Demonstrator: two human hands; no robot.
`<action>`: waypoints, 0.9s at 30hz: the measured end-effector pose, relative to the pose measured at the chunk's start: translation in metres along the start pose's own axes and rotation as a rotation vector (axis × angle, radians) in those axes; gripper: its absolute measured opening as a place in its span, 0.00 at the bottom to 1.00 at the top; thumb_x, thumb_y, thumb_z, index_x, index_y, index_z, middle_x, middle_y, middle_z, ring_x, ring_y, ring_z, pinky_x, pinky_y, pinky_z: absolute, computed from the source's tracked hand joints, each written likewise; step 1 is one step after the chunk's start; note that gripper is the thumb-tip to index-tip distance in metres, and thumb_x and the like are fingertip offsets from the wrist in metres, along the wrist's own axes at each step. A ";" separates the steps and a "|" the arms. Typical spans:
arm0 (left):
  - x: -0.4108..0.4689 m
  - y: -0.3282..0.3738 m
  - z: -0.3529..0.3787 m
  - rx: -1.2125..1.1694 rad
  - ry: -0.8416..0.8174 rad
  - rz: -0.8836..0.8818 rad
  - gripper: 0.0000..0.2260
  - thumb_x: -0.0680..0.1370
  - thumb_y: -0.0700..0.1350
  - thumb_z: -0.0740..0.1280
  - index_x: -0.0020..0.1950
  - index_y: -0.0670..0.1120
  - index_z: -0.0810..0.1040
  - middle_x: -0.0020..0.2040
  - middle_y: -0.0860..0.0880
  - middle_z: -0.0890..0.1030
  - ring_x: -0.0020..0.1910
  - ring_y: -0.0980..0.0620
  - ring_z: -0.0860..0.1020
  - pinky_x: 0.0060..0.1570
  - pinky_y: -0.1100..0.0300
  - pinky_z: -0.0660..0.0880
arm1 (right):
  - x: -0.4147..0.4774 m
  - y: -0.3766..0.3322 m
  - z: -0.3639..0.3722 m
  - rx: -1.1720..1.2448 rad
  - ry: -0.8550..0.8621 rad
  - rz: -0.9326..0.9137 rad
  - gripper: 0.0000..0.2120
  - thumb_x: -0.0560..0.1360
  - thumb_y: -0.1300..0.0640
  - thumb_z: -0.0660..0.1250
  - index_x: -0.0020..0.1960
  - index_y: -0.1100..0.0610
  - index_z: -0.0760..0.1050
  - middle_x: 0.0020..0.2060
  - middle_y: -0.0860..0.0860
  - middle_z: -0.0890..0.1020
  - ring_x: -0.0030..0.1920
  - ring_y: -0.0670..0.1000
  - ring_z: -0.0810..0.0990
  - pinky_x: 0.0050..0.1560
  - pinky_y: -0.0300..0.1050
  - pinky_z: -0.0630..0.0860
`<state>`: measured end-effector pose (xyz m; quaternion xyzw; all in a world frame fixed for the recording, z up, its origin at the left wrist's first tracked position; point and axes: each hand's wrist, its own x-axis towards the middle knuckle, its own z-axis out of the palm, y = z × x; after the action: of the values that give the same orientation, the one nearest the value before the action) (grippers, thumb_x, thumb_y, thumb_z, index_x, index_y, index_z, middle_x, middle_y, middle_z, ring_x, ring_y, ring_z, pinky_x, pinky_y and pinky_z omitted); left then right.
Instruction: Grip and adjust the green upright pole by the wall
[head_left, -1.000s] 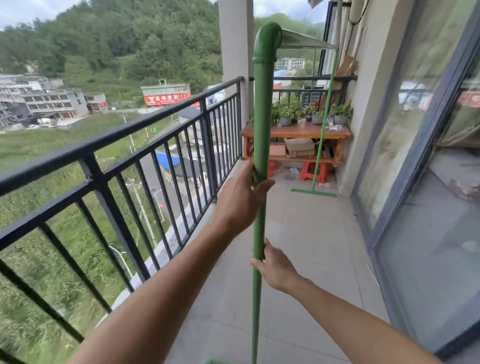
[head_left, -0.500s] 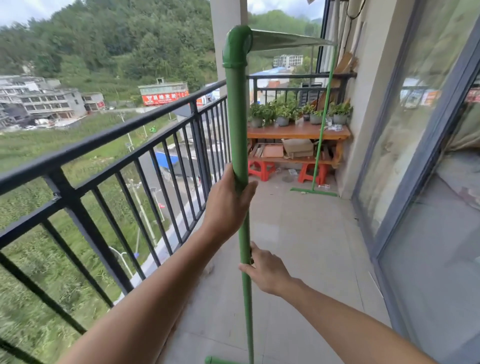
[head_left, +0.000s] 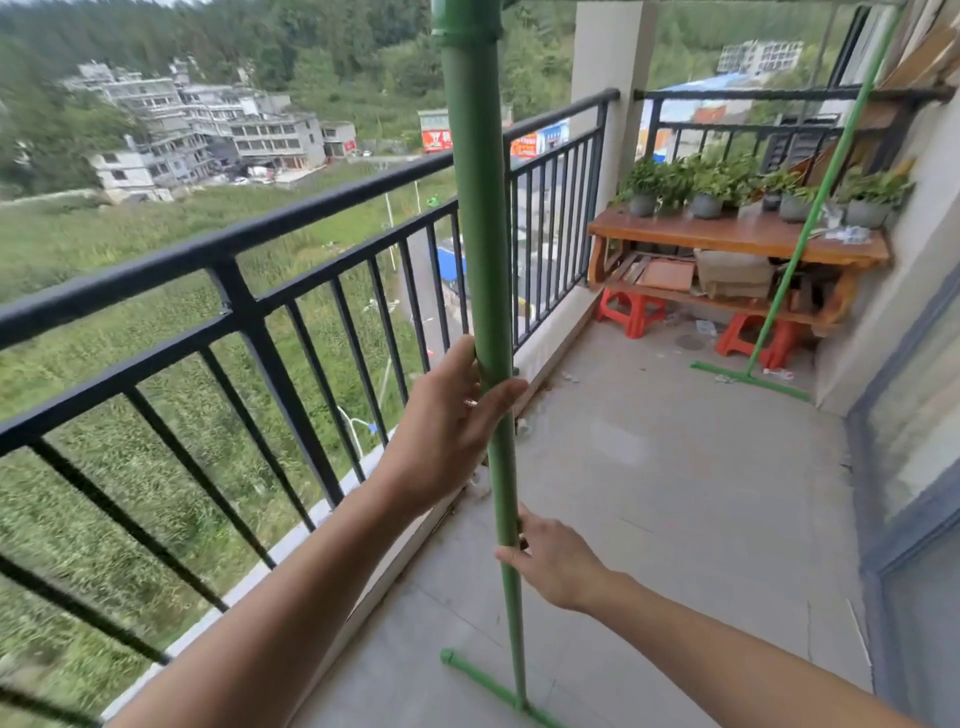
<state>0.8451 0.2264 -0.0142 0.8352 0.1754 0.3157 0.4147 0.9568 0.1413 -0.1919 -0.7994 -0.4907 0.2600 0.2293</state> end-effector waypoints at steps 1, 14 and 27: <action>0.000 0.000 -0.003 -0.004 0.000 -0.009 0.10 0.76 0.46 0.66 0.54 0.41 0.73 0.47 0.46 0.82 0.49 0.50 0.82 0.51 0.49 0.80 | 0.003 -0.001 0.003 0.000 -0.001 -0.006 0.18 0.76 0.45 0.63 0.62 0.50 0.69 0.51 0.54 0.84 0.54 0.58 0.81 0.55 0.54 0.77; 0.022 -0.048 -0.100 0.030 0.130 -0.121 0.07 0.78 0.43 0.62 0.55 0.43 0.70 0.47 0.44 0.81 0.49 0.50 0.81 0.49 0.59 0.78 | 0.090 -0.104 0.043 -0.030 0.037 -0.077 0.14 0.76 0.44 0.64 0.58 0.49 0.73 0.48 0.50 0.83 0.52 0.56 0.81 0.51 0.52 0.77; 0.081 -0.126 -0.185 0.121 0.149 -0.162 0.10 0.78 0.45 0.62 0.56 0.41 0.70 0.48 0.39 0.81 0.49 0.42 0.81 0.52 0.48 0.78 | 0.191 -0.171 0.079 0.036 0.096 0.061 0.13 0.77 0.47 0.65 0.60 0.48 0.74 0.50 0.48 0.84 0.52 0.54 0.82 0.45 0.48 0.69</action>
<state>0.7766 0.4536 -0.0005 0.8160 0.2914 0.3314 0.3734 0.8658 0.3937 -0.1817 -0.8214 -0.4495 0.2371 0.2591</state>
